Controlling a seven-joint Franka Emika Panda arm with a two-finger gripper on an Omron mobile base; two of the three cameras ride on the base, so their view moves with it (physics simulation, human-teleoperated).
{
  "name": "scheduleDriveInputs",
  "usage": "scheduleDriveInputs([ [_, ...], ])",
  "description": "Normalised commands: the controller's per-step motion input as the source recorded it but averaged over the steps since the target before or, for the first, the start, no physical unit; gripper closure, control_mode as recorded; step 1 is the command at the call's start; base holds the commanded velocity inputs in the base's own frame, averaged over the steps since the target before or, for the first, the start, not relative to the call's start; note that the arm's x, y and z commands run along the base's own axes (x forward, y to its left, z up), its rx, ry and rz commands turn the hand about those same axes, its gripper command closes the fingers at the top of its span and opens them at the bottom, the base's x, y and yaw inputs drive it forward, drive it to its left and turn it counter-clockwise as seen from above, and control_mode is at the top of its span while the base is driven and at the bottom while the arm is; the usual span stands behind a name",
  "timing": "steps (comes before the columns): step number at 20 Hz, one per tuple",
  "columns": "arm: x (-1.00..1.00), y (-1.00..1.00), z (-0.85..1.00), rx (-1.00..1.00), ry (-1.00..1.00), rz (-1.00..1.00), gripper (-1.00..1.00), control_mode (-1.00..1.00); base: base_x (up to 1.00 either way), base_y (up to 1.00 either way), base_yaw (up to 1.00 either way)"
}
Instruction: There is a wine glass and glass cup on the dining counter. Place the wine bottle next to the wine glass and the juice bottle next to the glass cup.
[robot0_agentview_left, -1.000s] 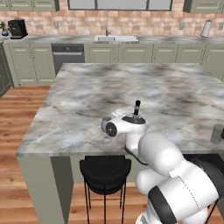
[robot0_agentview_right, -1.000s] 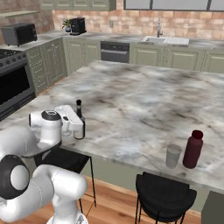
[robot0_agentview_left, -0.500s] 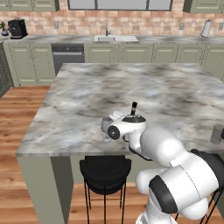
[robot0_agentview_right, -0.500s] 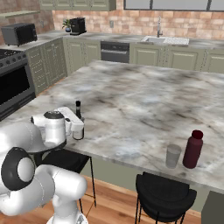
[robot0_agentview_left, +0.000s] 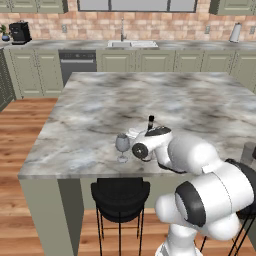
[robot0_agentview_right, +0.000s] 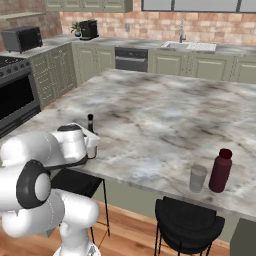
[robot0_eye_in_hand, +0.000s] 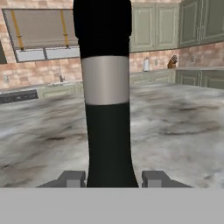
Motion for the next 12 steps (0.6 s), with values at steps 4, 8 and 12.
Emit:
scheduleDriveInputs([
  [4,0.16,0.00,-0.17,0.04,0.00,0.11,1.00,-1.00,0.00,0.00,0.00],
  [8,0.13,0.03,-0.20,0.04,0.00,0.07,1.00,-1.00,0.00,0.00,0.00],
  [12,0.02,0.11,-0.28,0.03,0.00,0.02,1.00,-1.00,0.00,0.00,0.00],
])
